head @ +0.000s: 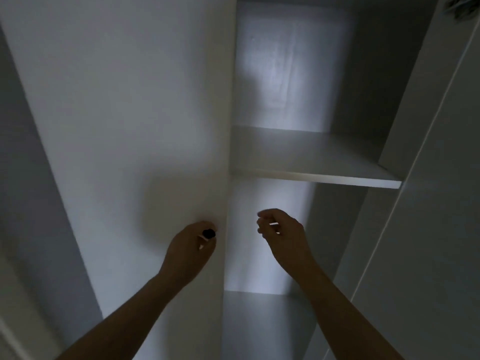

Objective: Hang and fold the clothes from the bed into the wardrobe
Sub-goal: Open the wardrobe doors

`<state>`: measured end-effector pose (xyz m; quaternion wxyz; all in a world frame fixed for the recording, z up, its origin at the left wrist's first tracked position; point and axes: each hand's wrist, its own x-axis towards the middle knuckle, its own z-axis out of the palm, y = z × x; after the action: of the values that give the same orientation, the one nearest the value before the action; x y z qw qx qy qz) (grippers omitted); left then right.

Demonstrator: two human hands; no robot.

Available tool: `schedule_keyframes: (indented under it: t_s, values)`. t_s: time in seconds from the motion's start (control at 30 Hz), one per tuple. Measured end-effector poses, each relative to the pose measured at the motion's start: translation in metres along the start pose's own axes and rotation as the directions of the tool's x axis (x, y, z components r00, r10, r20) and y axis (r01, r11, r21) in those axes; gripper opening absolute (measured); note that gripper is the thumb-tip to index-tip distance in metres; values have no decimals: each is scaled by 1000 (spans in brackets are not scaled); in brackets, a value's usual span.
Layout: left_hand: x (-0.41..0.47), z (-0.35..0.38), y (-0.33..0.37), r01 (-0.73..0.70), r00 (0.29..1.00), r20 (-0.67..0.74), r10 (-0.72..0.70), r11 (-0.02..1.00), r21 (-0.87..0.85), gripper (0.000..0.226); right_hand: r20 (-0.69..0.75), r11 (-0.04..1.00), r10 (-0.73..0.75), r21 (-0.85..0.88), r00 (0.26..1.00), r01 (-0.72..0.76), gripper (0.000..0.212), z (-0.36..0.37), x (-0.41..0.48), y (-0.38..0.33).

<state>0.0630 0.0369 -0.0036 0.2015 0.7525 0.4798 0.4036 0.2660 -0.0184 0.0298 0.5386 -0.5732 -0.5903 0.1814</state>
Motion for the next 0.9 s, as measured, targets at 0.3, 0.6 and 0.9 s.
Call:
schedule_keyframes:
  t_s: [0.3,0.6,0.9]
  values:
    - [-60,-24,8,-12,995,-99,5,997,-71,18,243,959,-194,252,950,132,26,34,25,-51]
    - [-99,-43,1,15,999,-50,-22,992,-126,20,227,935,-271,293,935,200,23,48,-4,-65]
    - [-151,-108,-23,99,981,-155,-116,989,-113,32,124,961,-225,189,966,200,15,55,-51,-98]
